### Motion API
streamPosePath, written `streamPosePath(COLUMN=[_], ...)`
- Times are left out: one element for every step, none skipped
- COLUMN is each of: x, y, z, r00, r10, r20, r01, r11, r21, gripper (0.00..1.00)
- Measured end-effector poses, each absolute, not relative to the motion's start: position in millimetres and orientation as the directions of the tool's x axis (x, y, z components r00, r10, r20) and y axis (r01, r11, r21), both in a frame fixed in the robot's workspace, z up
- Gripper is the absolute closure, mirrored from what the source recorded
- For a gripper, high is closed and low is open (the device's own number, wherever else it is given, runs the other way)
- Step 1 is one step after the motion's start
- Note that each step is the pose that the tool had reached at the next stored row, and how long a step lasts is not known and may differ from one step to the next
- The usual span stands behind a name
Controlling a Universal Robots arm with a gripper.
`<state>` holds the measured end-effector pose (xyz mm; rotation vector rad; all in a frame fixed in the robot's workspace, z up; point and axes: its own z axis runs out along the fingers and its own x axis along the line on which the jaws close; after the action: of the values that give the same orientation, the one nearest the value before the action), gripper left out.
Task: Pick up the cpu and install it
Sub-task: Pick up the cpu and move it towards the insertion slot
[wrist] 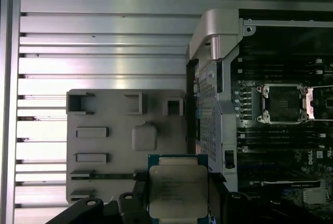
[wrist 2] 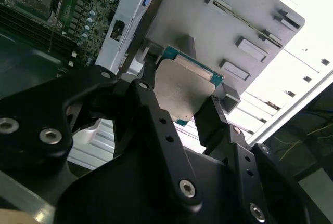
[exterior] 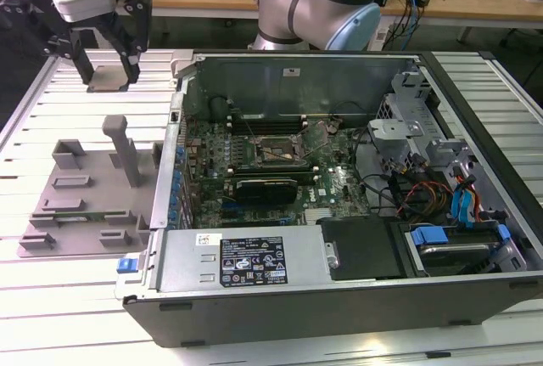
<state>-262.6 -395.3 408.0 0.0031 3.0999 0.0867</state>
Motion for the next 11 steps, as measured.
streamPosePath(x=[-261.2, -259.8, -256.9, -252.8, -250.1, -248.6, -246.9, -243.7, -242.0, -240.2, -238.1], y=[-395.3, -395.3, -395.3, -395.3, -395.3, -395.3, -395.3, -395.2, -395.3, -395.3, -395.3], z=[408.0, 408.0, 408.0, 408.0, 408.0, 408.0, 408.0, 408.0, 408.0, 408.0, 408.0], r00=[-0.999, -0.999, -0.999, -0.999, -0.999, -0.999, -0.999, -0.999, -0.999, -0.999, -0.999], r10=[0.003, 0.003, 0.003, 0.003, 0.003, 0.003, 0.003, 0.003, 0.003, 0.003, 0.003], r20=[-0.04, -0.04, -0.04, -0.04, -0.04, -0.04, -0.04, -0.04, -0.04, -0.04, -0.04], r01=[0.001, 0.001, 0.001, 0.001, 0.001, 0.001, 0.001, 0.001, 0.001, 0.001, 0.001], r11=[0.998, 0.998, 0.998, 0.998, 0.998, 0.998, 0.998, 0.998, 0.998, 0.998, 0.998], r21=[0.056, 0.056, 0.056, 0.056, 0.056, 0.056, 0.056, 0.056, 0.056, 0.056, 0.056], gripper=[0.45, 0.45, 0.45, 0.45, 0.45, 0.45, 0.45, 0.45, 0.45, 0.45, 0.45])
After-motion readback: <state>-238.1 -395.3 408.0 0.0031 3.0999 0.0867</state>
